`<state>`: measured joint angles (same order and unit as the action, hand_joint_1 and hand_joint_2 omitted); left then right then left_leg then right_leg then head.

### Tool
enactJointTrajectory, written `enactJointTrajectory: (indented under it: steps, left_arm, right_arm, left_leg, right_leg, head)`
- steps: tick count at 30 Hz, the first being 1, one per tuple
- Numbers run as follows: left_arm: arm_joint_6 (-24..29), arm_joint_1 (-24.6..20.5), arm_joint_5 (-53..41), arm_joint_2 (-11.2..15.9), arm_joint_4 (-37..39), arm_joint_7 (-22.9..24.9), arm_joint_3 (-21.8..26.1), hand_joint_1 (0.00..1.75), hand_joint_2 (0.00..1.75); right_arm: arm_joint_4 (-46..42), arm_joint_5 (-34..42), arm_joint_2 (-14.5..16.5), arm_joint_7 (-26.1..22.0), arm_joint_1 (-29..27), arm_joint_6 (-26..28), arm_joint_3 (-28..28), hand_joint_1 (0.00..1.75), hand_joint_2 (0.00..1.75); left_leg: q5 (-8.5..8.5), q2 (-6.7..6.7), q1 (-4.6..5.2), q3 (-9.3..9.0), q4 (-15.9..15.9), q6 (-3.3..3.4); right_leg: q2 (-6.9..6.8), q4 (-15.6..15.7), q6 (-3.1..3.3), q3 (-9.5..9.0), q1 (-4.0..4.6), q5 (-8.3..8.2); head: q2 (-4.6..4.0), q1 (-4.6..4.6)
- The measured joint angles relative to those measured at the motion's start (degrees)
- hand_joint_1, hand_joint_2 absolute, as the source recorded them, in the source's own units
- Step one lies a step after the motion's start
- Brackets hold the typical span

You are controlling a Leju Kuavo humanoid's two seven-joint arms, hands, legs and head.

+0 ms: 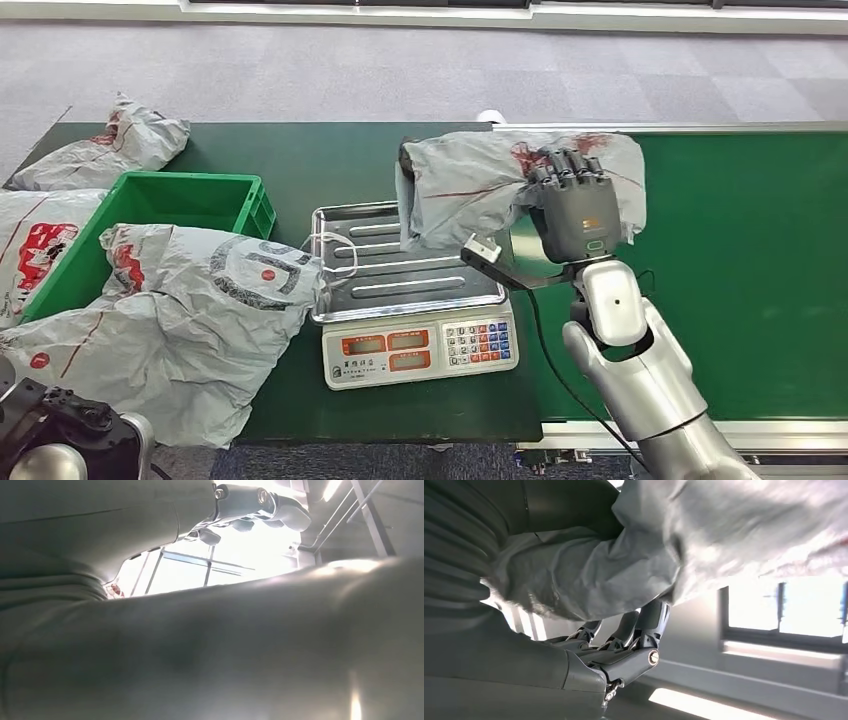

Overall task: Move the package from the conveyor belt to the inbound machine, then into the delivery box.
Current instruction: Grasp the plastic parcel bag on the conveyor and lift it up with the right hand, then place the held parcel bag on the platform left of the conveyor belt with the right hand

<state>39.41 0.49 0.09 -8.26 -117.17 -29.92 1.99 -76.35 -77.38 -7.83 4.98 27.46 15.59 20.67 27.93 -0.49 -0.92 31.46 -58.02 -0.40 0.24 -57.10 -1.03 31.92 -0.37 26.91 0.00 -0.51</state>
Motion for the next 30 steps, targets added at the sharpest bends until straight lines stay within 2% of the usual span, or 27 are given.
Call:
enactJointTrajectory:
  steps: [5,10,21,24,25,28,30]
  left_arm:
    - [0.0,-1.08,-0.03,0.61,1.08,0.84,-0.98,0.0,0.0]
    - [0.0,-2.33,-0.53,0.68,1.98,1.83,-1.8,0.0,0.0]
    - [0.0,-2.72,-1.1,0.86,2.27,2.98,-2.28,0.0,0.0]
    - [0.0,-2.78,-1.13,0.96,2.27,3.24,-2.37,0.0,0.0]
    - [0.0,-2.83,-1.15,1.02,2.28,3.36,-2.4,0.0,0.0]
    - [0.0,-3.14,-1.61,1.28,2.35,3.96,-2.71,0.0,0.0]
    - [0.0,-3.34,-2.1,1.4,2.4,4.32,-2.94,0.0,0.0]
  right_arm:
    - [3.98,10.41,1.2,-3.15,1.55,-0.74,4.2,1.75,1.75]
    - [6.01,19.21,3.96,-4.76,0.0,-2.32,6.13,1.75,1.75]
    - [7.16,22.71,5.45,-4.57,-3.11,-3.89,7.36,1.75,1.75]
    - [7.18,22.93,5.45,-4.56,-3.68,-4.34,7.37,0.45,1.75]
    - [7.2,22.93,5.45,-4.51,-3.8,-4.59,7.37,0.01,1.31]
    - [7.48,22.28,5.44,-4.0,-3.9,-5.09,7.37,0.0,0.0]
    - [7.84,21.63,5.43,-4.03,-3.92,-4.56,7.37,0.0,0.0]
  left_leg:
    - [-0.01,-0.01,0.0,0.08,0.0,-0.01]
    - [-0.01,-0.01,0.0,0.1,0.0,-0.02]
    - [-0.01,0.01,0.0,0.19,0.0,-0.02]
    - [-0.01,0.02,0.0,0.19,0.0,-0.02]
    - [-0.01,0.02,0.0,0.19,0.0,-0.02]
    - [-0.01,0.03,0.0,0.2,0.0,-0.02]
    - [-0.01,0.04,0.0,0.2,0.0,-0.02]
  right_leg:
    - [0.0,-0.02,0.0,0.07,-0.01,0.0]
    - [0.0,-0.02,0.0,0.12,-0.01,0.0]
    - [0.01,-0.02,0.0,0.23,-0.01,0.0]
    - [0.01,-0.02,0.0,0.23,-0.01,-0.01]
    - [0.02,-0.02,0.0,0.24,-0.01,-0.01]
    - [0.02,-0.02,0.0,0.25,-0.01,-0.01]
    - [0.02,-0.03,0.01,0.25,-0.01,-0.01]
  head:
    - [0.0,0.01]
    - [0.0,0.01]
    - [0.0,0.01]
    - [0.0,0.01]
    - [0.0,0.0]
    - [0.0,0.01]
    - [0.0,0.01]
